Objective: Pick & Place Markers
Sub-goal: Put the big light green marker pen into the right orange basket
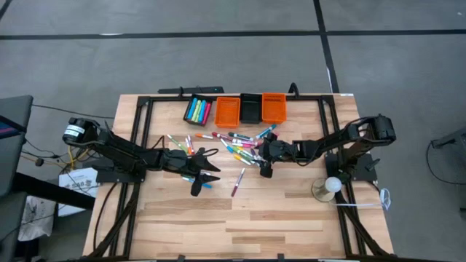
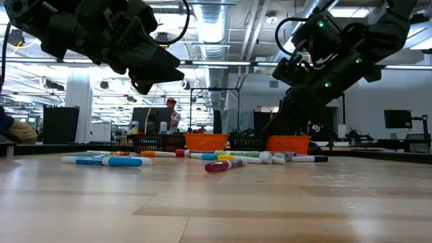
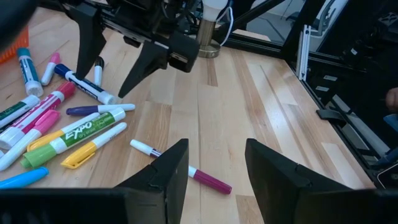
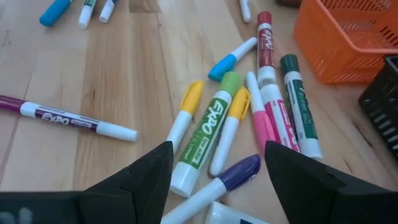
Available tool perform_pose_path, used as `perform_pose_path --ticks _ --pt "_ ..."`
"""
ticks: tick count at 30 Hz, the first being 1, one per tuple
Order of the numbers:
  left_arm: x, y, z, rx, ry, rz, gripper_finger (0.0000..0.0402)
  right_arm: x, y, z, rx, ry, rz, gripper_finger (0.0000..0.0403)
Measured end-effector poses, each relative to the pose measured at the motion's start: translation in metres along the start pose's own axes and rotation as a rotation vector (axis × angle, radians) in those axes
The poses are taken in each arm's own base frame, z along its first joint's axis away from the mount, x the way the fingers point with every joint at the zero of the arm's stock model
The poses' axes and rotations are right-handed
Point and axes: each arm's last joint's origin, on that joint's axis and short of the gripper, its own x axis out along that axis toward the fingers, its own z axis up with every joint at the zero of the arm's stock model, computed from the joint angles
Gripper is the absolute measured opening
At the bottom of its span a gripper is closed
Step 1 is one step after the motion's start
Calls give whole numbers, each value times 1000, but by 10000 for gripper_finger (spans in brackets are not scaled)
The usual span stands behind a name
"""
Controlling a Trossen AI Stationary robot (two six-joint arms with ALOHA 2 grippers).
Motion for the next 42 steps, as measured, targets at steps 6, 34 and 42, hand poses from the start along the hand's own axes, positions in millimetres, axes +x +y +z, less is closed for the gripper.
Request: perform_pose_path --ticks 6,34,42 --pt "0 0 0 0 -1 0 155 6 1 -1 3 -14 -1 244" --pt "0 0 1 0 -8 -1 155 46 8 -17 -36 80 40 165" --pt "0 0 1 0 -8 -1 155 46 8 -17 -40 81 43 75"
